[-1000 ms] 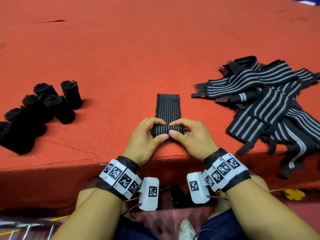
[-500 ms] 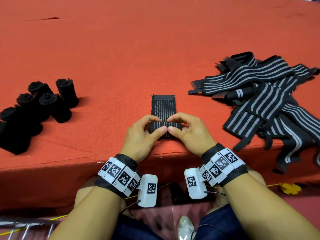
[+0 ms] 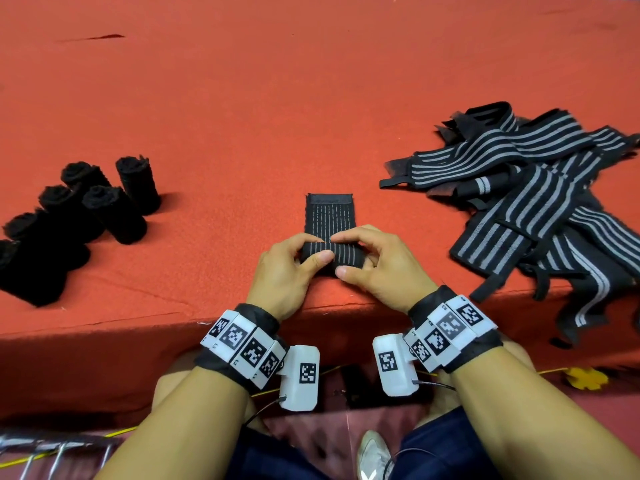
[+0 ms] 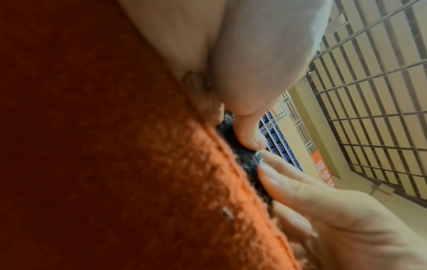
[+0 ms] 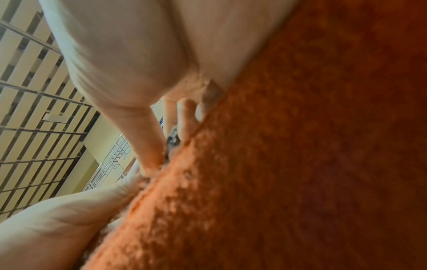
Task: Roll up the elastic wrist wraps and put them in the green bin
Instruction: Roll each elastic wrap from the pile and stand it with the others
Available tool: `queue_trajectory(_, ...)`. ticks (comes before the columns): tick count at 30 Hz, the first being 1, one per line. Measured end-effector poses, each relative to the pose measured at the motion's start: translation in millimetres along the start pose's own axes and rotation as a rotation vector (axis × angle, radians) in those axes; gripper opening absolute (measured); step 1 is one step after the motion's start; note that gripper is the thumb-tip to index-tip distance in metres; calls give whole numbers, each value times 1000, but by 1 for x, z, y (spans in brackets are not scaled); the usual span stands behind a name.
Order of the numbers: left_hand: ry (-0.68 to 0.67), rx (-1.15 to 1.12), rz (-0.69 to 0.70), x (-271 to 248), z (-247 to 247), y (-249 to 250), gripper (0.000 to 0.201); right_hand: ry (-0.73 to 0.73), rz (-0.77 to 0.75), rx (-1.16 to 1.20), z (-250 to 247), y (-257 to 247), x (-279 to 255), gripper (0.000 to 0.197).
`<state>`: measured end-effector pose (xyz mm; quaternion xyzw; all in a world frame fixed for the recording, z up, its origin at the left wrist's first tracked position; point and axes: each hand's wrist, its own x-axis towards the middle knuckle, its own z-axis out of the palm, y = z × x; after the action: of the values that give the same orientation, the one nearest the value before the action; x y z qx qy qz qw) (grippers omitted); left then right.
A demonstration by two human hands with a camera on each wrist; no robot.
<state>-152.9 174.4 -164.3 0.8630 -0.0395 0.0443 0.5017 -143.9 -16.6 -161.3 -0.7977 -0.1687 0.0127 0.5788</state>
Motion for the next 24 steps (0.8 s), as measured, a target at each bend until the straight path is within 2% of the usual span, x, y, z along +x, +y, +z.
queue_trajectory(5,14,24,6,-1,2,0,16,72,63,49,2,7,3,20)
queue_trajectory(8,4,2,42,-3,2,-3,31,109,70,4,3,7,4,12)
queue_trajectory(10,-18,-7,63,-4,0,-2,33,132,75,-49,4,7,6,5)
queue_trajectory(15,-23,-31,24,-3,-2,1,14,98,64,-85,3,7,5,3)
queue_trajectory(17,-13,-18,21,-2,-1,1,9,67,30,-70,1,7,4,18)
queue_trajectory(19,-2,19,23,0,0,2,12,38,20,-69,0,8,3,31)
queue_trajectory(24,10,15,30,-1,2,1,7,42,45,-21,1,7,6,18)
